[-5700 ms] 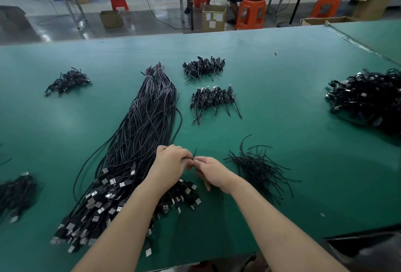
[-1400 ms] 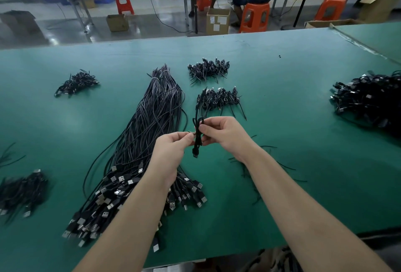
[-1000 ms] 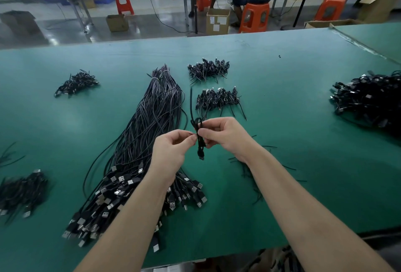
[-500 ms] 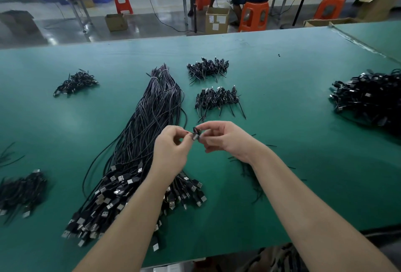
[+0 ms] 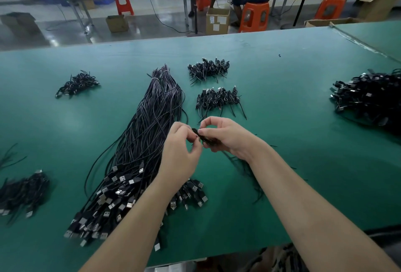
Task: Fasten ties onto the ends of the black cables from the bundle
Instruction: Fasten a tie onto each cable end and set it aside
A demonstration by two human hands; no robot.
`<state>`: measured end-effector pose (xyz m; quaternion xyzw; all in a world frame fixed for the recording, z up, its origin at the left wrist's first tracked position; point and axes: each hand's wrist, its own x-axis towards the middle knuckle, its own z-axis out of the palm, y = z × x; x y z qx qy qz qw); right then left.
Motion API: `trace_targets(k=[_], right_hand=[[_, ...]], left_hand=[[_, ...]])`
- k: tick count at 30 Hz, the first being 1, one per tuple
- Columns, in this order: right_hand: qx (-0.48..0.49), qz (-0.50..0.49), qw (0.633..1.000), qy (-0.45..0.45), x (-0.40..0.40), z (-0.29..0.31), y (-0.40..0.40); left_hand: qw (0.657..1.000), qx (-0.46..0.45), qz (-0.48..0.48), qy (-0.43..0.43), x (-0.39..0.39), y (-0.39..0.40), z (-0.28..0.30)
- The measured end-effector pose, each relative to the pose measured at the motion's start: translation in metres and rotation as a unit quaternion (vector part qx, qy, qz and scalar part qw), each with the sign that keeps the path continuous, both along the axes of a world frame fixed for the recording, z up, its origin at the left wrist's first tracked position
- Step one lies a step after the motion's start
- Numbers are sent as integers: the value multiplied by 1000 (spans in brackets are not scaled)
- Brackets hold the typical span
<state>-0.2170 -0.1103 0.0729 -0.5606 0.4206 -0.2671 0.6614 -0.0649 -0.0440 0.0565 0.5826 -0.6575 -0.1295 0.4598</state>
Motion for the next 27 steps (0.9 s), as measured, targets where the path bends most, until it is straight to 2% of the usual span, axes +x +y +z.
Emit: trace_targets(k=[4,6,8,10,11,13,14,16,18,20,21,23,25,27], right_hand=[[85,33,996,-23,-2,2,-3],[133,20,989,-67,-4,0,-3],[136,23,983,-123,-8,-2,-2],[67,39,990,-117,-11,-5,0],[19,43,996,-81,-11,-5,1],[-61,29,998,5,-9,-6,2],[-81,17,996,32,-7,-5,2],[-89,-5,994,57,-4,-3,2],[-75,-7,995,65,-2,-3,1],[-46,-4,996,71,0,-3,0],[-27,-8,997,71,1,-2,0],[-2,-12,996,87,2,0,0],[16,-7,995,102,2,2,1],[51,-3,995,83,0,2,2]], left_hand=[[972,-113,-21,-203,2,0,-1],[973,-119,-22,-198,5,0,-2],[994,-61,2,-90,7,-2,-1],[997,55,34,46,9,-6,1],[984,125,43,120,11,-9,1],[932,236,32,274,13,-12,0],[912,261,25,316,14,-12,-1],[904,270,16,330,13,-10,-4],[935,228,16,270,10,-8,-4],[988,122,9,95,9,-6,-3],[998,55,-2,-3,8,-4,-4],[986,-43,-32,-155,4,0,-6],[960,-91,-34,-262,-1,2,-9],[949,-114,-34,-290,-1,2,-12]])
